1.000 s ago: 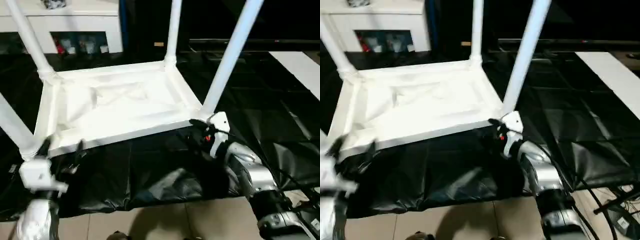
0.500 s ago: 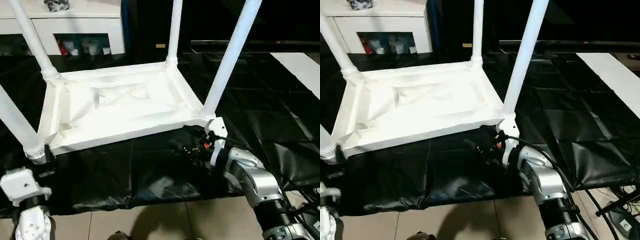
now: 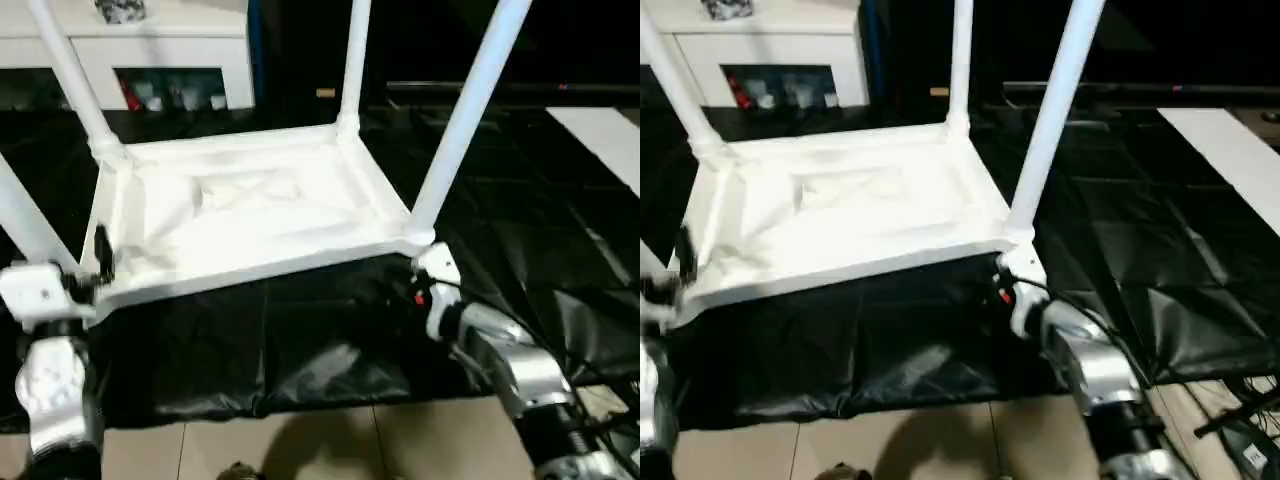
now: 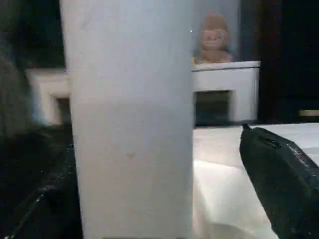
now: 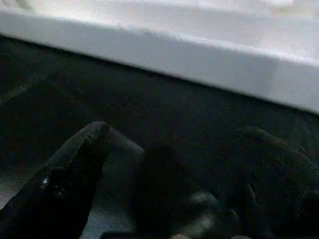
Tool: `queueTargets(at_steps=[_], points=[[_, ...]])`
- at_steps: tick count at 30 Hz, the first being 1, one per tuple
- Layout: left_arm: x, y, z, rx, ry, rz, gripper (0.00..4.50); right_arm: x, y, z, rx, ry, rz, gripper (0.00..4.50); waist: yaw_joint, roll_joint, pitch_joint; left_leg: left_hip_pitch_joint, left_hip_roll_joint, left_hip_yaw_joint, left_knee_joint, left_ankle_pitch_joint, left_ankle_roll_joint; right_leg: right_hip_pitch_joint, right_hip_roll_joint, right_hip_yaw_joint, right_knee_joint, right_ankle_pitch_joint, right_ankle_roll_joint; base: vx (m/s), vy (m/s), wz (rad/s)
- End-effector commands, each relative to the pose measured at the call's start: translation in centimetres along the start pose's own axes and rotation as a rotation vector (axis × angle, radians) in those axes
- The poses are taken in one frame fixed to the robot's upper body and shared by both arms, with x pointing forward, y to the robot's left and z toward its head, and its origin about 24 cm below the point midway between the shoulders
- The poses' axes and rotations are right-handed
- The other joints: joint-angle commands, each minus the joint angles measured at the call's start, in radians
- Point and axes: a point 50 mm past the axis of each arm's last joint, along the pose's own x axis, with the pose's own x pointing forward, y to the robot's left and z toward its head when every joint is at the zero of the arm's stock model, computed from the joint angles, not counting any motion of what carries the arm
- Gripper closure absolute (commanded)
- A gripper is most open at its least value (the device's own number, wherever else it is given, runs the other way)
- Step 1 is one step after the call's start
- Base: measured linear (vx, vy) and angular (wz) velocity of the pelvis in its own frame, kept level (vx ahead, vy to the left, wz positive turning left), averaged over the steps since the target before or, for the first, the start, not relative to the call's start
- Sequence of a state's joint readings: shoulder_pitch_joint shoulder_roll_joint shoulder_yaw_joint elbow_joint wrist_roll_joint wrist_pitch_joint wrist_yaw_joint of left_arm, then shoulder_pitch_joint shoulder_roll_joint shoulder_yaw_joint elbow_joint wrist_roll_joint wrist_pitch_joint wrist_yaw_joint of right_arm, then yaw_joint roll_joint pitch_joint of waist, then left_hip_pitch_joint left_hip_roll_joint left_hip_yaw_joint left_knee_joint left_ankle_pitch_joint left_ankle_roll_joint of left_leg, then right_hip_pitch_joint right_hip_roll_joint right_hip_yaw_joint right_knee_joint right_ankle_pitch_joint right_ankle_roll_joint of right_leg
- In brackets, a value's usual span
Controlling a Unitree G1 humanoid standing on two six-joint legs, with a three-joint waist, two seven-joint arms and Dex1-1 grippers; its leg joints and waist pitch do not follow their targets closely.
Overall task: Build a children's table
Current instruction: Rotate table base
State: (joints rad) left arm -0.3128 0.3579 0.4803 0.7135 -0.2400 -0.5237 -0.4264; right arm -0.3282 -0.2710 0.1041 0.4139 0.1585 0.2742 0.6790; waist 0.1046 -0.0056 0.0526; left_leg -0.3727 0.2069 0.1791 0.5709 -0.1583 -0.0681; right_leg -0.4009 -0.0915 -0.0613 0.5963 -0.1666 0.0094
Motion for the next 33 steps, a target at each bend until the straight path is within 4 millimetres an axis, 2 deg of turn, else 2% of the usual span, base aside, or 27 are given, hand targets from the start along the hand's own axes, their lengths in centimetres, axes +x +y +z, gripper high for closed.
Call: queueTargets(at_steps=[1, 2, 4, 5, 7, 8, 9, 10, 11, 12, 13, 14, 19, 20, 21, 22, 23, 24, 25, 26, 27, 28, 29, 30, 33], points=[[0.6, -0.9, -0.7, -0.124, 0.077, -0.185, 0.0, 0.0, -1.0, 0.4, -0.013, 0.004, -0.07, 0.07, 0.002, 0.017, -0.065, 0.023, 0.014, -0.001, -0.069, -0.375, -0.057, 0.023, -0.039, 0.034, -0.067, -0.292, -0.18, 0.0, 0.0, 0.0], [0.9, -0.9, -0.6, -0.176, 0.102, -0.267, 0.0, 0.0, -1.6, 0.5, -0.016, 0.004, -0.112, 0.07, 0.002, 0.012, -0.063, 0.025, 0.018, -0.001, -0.07, -0.383, -0.061, 0.021, -0.039, 0.034, -0.067, -0.298, -0.186, 0.0, 0.0, 0.0], [1.1, -1.0, -0.5, -0.198, 0.115, -0.33, 0.0, 0.1, -2.0, 0.7, -0.026, -0.001, -0.148, 0.07, 0.007, 0.015, -0.062, 0.028, 0.02, 0.0, -0.071, -0.397, -0.063, 0.019, -0.043, 0.035, -0.067, -0.313, -0.189, 0.0, 0.0, 0.0], [1.1, -1.1, -0.5, -0.216, 0.142, -0.396, 0.0, 0.2, -2.3, 0.8, -0.024, -0.006, -0.176, 0.07, 0.006, 0.01, -0.062, 0.026, 0.021, 0.0, -0.073, -0.398, -0.063, 0.022, -0.044, 0.035, -0.068, -0.319, -0.186, 0.0, 0.0, 0.0], [1.3, -1.4, -0.4, -0.232, 0.185, -0.524, 0.0, 0.3, -3.0, 1.3, -0.015, -0.028, -0.224, 0.07, 0.006, 0.015, -0.062, 0.028, 0.021, 0.0, -0.074, -0.393, -0.062, 0.021, -0.045, 0.037, -0.067, -0.333, -0.179, 0.0, 0.0, 0.0], [1.6, -1.7, -0.1, -0.256, 0.212, -0.604, 0.0, 0.5, -3.4, 1.8, -0.001, -0.042, -0.251, 0.07, 0.005, 0.007, -0.062, 0.029, 0.022, 0.001, -0.074, -0.388, -0.062, 0.022, -0.046, 0.037, -0.068, -0.334, -0.18, 0.0, 0.0, 0.0], [1.9, -2.0, 0.2, -0.273, 0.229, -0.662, 0.0, 0.5, -3.7, 2.1, 0.006, -0.053, -0.27, 0.07, 0.008, 0.014, -0.064, 0.031, 0.021, 0.002, -0.073, -0.375, -0.062, 0.02, -0.045, 0.038, -0.064, -0.315, -0.19, 0.0, 0.0, 0.0], [1.9, -2.0, 0.2, -0.273, 0.229, -0.662, 0.0, 0.5, -3.7, 2.1, 0.006, -0.053, -0.27, 0.07, 0.008, 0.015, -0.064, 0.032, 0.021, 0.003, -0.072, -0.375, -0.062, 0.019, -0.044, 0.038, -0.063, -0.307, -0.195, 0.0, 0.0, 0.0], [2.4, -2.3, 0.7, -0.292, 0.241, -0.732, 0.0, 0.7, -4.1, 2.6, 0.005, -0.063, -0.29, 0.07, 0.009, 0.013, -0.063, 0.027, 0.021, 0.003, -0.073, -0.374, -0.061, 0.024, -0.046, 0.038, -0.062, -0.296, -0.195, 0.0, 0.0, 0.0], [2.4, -2.3, 0.7, -0.292, 0.241, -0.732, 0.0, 0.7, -4.1, 2.6, 0.005, -0.063, -0.29, 0.07, 0.009, 0.013, -0.064, 0.028, 0.02, 0.003, -0.073, -0.37, -0.06, 0.025, -0.046, 0.038, -0.061, -0.297, -0.195, 0.0, 0.0, 0.0], [2.8, -3.6, 1.3, -0.333, 0.281, -0.869, 0.0, 1.1, -4.4, 2.9, 0.0, -0.049, -0.299, 0.07, 0.009, 0.021, -0.065, 0.03, 0.02, 0.003, -0.071, -0.366, -0.063, 0.024, -0.046, 0.038, -0.06, -0.298, -0.2, 0.0, 0.0, 0.0], [2.8, -3.9, 1.3, -0.339, 0.292, -0.897, 0.0, 1.2, -4.5, 2.9, 0.001, -0.042, -0.298, 0.07, 0.008, 0.02, -0.065, 0.03, 0.019, 0.003, -0.072, -0.367, -0.065, 0.024, -0.045, 0.037, -0.059, -0.299, -0.205, 0.0, 0.0, 0.0], [2.9, -6.9, 2.1, -0.381, 0.266, -1.062, 0.0, 2.1, -4.6, 2.2, -0.046, 0.037, -0.303, 0.07, 0.005, 0.014, -0.065, 0.023, 0.021, 0.005, -0.069, -0.342, -0.062, 0.031, -0.046, 0.037, -0.057, -0.266, -0.224, 0.0, 0.0, 0.0], [2.8, -7.7, 2.3, -0.391, 0.259, -1.102, 0.0, 2.3, -4.6, 2.0, -0.048, 0.052, -0.308, 0.07, 0.005, 0.003, -0.066, 0.021, 0.021, 0.006, -0.068, -0.32, -0.055, 0.034, -0.047, 0.037, -0.055, -0.259, -0.226, 0.0, 0.0, 0.0], [2.7, -8.4, 2.4, -0.398, 0.256, -1.135, 0.0, 2.5, -4.5, 2.0, -0.049, 0.059, -0.308, 0.07, 0.003, 0.005, -0.067, 0.02, 0.022, 0.006, -0.067, -0.306, -0.051, 0.036, -0.049, 0.037, -0.054, -0.256, -0.23, 0.0, 0.0, 0.0], [2.5, -9.0, 2.6, -0.413, 0.252, -1.169, 0.0, 2.7, -4.4, 2.0, -0.05, 0.06, -0.305, 0.07, 0.003, 0.002, -0.067, 0.021, 0.022, 0.008, -0.067, -0.3, -0.048, 0.035, -0.047, 0.036, -0.056, -0.253, -0.23, 0.0, 0.0, 0.0], [2.3, -9.8, 2.9, -0.445, 0.255, -1.224, 0.0, 3.0, -4.3, 2.1, -0.045, 0.056, -0.296, 0.07, 0.001, -0.001, -0.067, 0.016, 0.021, 0.008, -0.066, -0.286, -0.039, 0.038, -0.045, 0.036, -0.051, -0.251, -0.229, 0.0, 0.0, 0.0], [2.2, -10.2, 3.0, -0.455, 0.256, -1.245, 0.0, 3.2, -4.2, 2.2, -0.044, 0.055, -0.293, 0.07, 0.001, -0.003, -0.067, 0.019, 0.023, 0.01, -0.067, -0.291, -0.038, 0.036, -0.046, 0.037, -0.052, -0.257, -0.23, 0.0, 0.0, 0.0], [2.0, -10.6, 3.2, -0.465, 0.256, -1.272, 0.0, 3.3, -4.1, 2.2, -0.043, 0.054, -0.291, 0.07, 0.001, -0.002, -0.066, 0.019, 0.022, 0.01, -0.066, -0.29, -0.035, 0.035, -0.045, 0.037, -0.052, -0.261, -0.229, 0.0, 0.0, 0.0], [1.7, -11.2, 3.6, -0.484, 0.262, -1.319, 0.0, 3.6, -4.0, 2.4, -0.044, 0.053, -0.29, 0.07, -0.002, -0.008, -0.066, 0.019, 0.024, 0.013, -0.066, -0.281, -0.03, 0.034, -0.044, 0.037, -0.053, -0.257, -0.227, 0.0, 0.0, 0.0], [1.7, -11.2, 3.6, -0.484, 0.262, -1.319, 0.0, 3.6, -4.0, 2.4, -0.044, 0.053, -0.29, 0.07, -0.002, -0.007, -0.066, 0.018, 0.024, 0.012, -0.065, -0.276, -0.03, 0.036, -0.044, 0.037, -0.05, -0.254, -0.227, 0.0, 0.0, 0.0], [1.0, -12.6, 4.3, -0.536, 0.277, -1.408, 0.0, 4.0, -3.8, 2.7, -0.049, 0.047, -0.287, 0.07, -0.003, -0.009, -0.067, 0.019, 0.025, 0.014, -0.064, -0.272, -0.03, 0.035, -0.044, 0.038, -0.048, -0.249, -0.229, 0.0, 0.0, 0.0], [1.0, -12.6, 4.3, -0.536, 0.277, -1.408, 0.0, 4.0, -3.8, 2.7, -0.049, 0.047, -0.287, 0.07, -0.005, -0.008, -0.068, 0.017, 0.025, 0.012, -0.064, -0.264, -0.03, 0.037, -0.046, 0.037, -0.045, -0.244, -0.234, 0.0, 0.0, 0.0], [0.1, -13.7, 5.0, -0.606, 0.295, -1.502, 0.0, 4.4, -3.7, 3.0, -0.047, 0.037, -0.288, 0.07, -0.007, -0.008, -0.068, 0.018, 0.025, 0.015, -0.062, -0.257, -0.029, 0.035, -0.043, 0.038, -0.043, -0.236, -0.234, 0.0, 0.0, 0.0], [-0.7, -14.4, 5.5, -0.64, 0.311, -1.563, 0.0, 4.6, -3.6, 3.3, -0.055, 0.026, -0.284, 0.07, -0.013, -0.006, -0.066, 0.015, 0.022, 0.016, -0.062, -0.254, -0.027, 0.037, -0.038, 0.038, -0.043, -0.222, -0.235, 0.0, 0.0, 0.0]])
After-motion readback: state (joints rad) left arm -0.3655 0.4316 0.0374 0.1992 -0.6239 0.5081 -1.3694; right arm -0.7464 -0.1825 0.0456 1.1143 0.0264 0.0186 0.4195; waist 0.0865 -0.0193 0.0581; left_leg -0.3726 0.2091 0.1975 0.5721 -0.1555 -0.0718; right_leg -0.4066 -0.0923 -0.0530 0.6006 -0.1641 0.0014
